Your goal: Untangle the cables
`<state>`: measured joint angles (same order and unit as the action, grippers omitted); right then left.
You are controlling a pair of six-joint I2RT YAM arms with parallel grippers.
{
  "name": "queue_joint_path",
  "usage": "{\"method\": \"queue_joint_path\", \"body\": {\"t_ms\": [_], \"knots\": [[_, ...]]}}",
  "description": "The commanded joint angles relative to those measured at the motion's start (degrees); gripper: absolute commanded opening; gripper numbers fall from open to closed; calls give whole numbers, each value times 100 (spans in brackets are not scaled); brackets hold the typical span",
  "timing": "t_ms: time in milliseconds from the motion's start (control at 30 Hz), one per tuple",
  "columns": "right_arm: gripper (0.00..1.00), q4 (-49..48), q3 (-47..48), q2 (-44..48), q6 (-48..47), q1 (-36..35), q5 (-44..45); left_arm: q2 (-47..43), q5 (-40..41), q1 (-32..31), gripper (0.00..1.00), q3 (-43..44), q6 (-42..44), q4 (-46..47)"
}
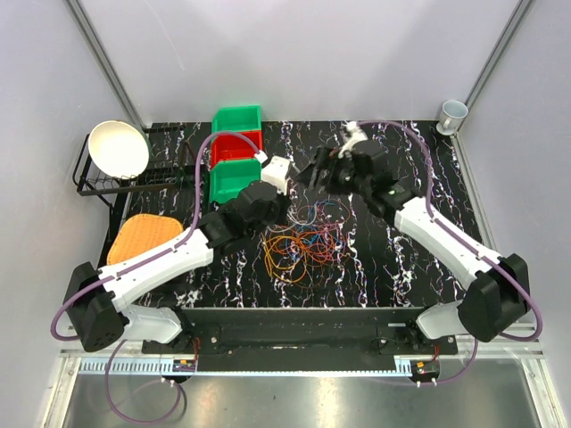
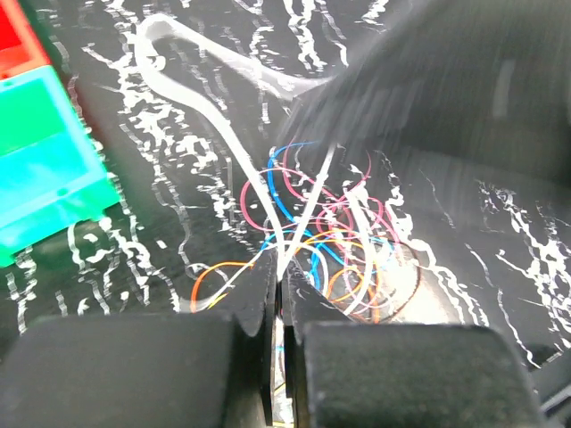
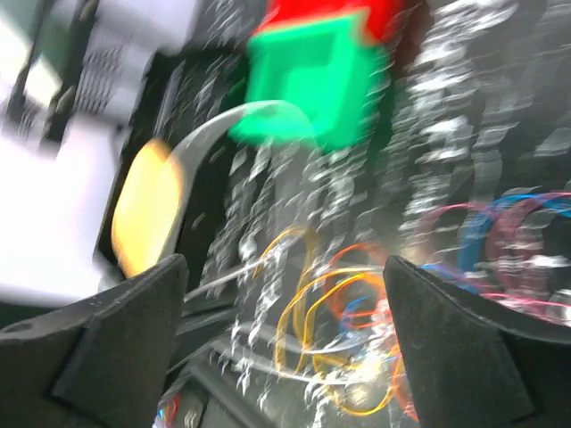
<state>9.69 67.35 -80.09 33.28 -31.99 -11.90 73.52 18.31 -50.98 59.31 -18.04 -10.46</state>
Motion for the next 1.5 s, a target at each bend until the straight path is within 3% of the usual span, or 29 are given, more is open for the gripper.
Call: {"method": "queue_joint_path", "body": {"t_ms": [0, 33, 200, 433, 700, 1067, 1267, 1467], "knots": [[100, 156, -169, 64, 134, 789, 1056, -4, 638, 9, 0, 432, -85, -228], [100, 164, -248, 47, 144, 1095, 1145, 5, 726, 9, 0, 441, -85, -298], [100, 138, -495, -199, -145, 1335, 1821, 119, 1560, 44, 0, 608, 46, -528], [100, -397, -819, -683, -234, 1335, 1674, 856, 1817, 457, 0, 1609, 223, -1213], [99, -1197, -1286, -946, -427, 1362, 1727, 1454, 728, 1502, 0, 3121, 90, -1775], [98, -1312, -1242, -1254, -419, 1414, 1472, 2843, 473, 2478, 0, 5176, 802, -1547], [98, -1356, -1260, -1307, -410, 1458, 1357, 3546, 122, 2962, 0, 5749, 986, -1284], [98, -1391, -1233, -1412, -366, 1494, 1217, 4126, -405, 3453, 0, 5610, 583, -1037]]}}
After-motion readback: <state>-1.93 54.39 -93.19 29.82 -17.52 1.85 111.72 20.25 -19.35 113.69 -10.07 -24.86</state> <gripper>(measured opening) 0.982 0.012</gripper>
